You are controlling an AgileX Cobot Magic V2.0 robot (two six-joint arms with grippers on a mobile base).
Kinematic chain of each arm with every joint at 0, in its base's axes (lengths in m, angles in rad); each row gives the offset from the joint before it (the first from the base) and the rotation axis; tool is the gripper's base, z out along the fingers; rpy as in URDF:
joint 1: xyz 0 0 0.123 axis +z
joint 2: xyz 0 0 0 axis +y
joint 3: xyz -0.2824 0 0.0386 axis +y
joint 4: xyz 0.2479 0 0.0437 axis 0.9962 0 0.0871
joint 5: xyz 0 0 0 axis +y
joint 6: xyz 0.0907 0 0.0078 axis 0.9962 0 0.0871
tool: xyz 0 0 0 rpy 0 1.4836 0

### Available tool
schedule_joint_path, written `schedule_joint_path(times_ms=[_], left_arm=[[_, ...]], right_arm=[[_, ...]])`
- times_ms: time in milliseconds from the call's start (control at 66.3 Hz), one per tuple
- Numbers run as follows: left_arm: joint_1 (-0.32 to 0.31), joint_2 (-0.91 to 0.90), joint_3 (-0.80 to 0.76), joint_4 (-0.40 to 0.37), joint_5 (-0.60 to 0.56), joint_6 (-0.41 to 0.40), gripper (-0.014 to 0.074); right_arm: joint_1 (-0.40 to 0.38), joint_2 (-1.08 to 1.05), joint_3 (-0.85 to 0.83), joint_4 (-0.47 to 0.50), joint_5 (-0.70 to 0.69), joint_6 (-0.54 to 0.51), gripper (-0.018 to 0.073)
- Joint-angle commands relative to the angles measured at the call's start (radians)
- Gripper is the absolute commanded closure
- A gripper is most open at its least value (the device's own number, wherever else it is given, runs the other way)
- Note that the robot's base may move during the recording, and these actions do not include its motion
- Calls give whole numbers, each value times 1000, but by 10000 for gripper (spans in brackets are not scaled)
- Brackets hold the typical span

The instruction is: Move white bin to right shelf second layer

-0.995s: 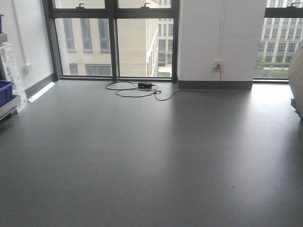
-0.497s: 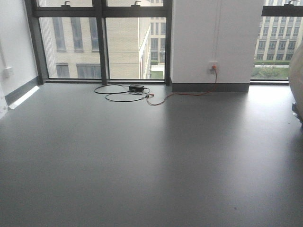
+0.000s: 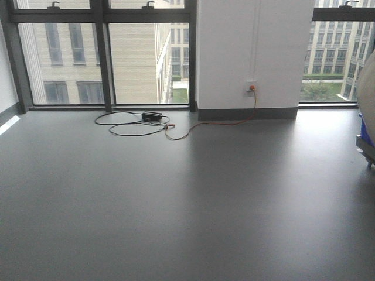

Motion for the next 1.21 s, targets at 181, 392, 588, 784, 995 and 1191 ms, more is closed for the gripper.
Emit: schedule_joint_path(times_ms=[181, 392, 588, 784, 995, 1191], left_arm=[[-6, -16, 37, -6, -81, -3, 512], [-6, -16, 37, -6, -81, -3, 512], [-6, -16, 37, -6, -81, -3, 512], [-6, -16, 37, -6, -81, -3, 512], [-6, -16, 37, -6, -81, -3, 512], [-6, -16, 37, -6, -81, -3, 512]], right_arm=[[-6, 8, -32, 1, -96, -3, 512], [-6, 8, -32, 1, -96, -3, 512], [-6, 8, -32, 1, -96, -3, 512], [-6, 8, -32, 1, -96, -3, 512], [-6, 8, -32, 1, -96, -3, 512], [-6, 8, -32, 1, -96, -3, 512]])
